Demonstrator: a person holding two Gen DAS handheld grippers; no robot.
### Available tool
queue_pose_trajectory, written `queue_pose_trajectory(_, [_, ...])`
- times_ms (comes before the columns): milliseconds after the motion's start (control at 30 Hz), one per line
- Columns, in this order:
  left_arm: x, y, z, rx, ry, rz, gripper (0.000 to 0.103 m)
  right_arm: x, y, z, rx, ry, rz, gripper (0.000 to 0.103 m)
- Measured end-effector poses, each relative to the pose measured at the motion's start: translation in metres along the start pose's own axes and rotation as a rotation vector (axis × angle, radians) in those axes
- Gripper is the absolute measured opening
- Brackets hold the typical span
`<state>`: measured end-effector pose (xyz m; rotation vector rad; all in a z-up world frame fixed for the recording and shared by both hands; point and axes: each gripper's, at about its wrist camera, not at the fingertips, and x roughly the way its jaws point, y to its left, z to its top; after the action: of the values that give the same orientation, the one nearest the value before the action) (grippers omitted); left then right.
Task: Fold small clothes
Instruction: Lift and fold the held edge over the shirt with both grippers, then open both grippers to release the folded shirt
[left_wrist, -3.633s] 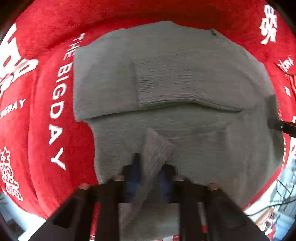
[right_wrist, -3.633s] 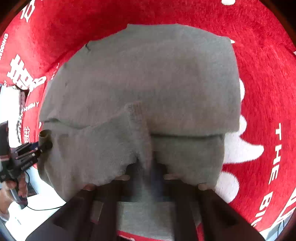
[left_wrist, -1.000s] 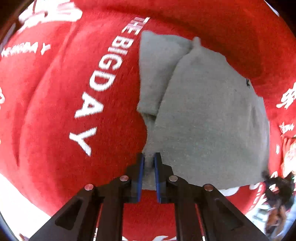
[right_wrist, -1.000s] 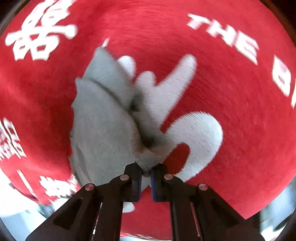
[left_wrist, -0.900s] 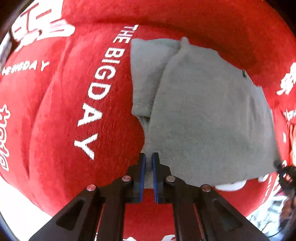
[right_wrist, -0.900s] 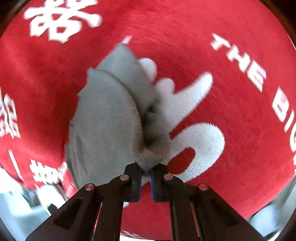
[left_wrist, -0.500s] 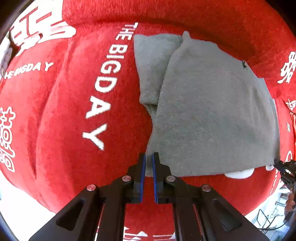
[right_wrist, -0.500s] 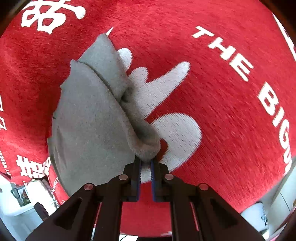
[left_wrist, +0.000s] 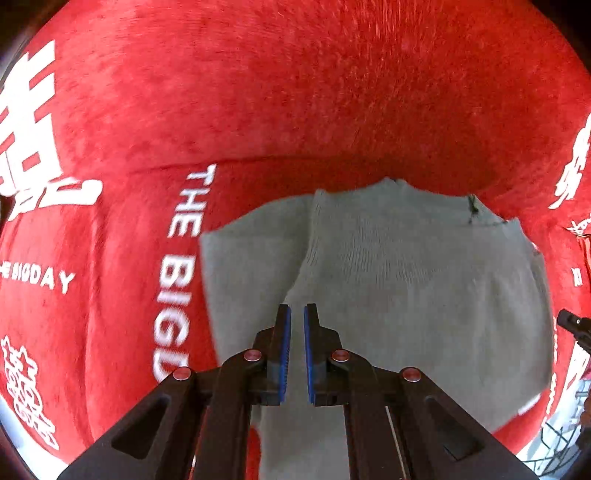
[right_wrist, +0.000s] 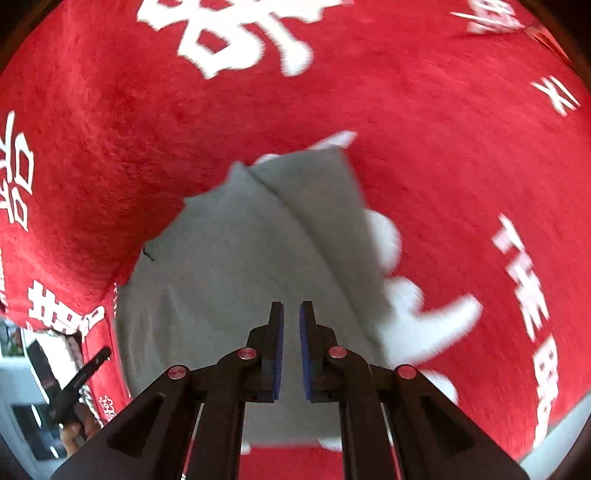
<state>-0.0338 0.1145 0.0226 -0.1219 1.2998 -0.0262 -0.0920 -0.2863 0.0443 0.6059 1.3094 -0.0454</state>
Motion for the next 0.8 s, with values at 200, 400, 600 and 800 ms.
queue_pose_trajectory(200, [0.033,0.011,0.003,-0.045,0.051,0.054,0.009,0.038,-0.005,0.016,0.004,0.047,-0.029,0.005])
queue_pose_trajectory(400, [0.027,0.014,-0.002,-0.028,0.061,0.054,0.009,0.027,-0.031,0.021,0.141,0.032,0.037,0.002])
queue_pose_trajectory(600, [0.013,0.018,-0.015,-0.047,0.102,0.047,0.009,0.002,-0.04,0.019,0.19,0.017,0.017,0.007])
queue_pose_trajectory(800, [-0.002,0.012,-0.037,-0.012,0.127,0.049,0.009,-0.021,-0.044,-0.001,0.184,0.039,0.052,0.007])
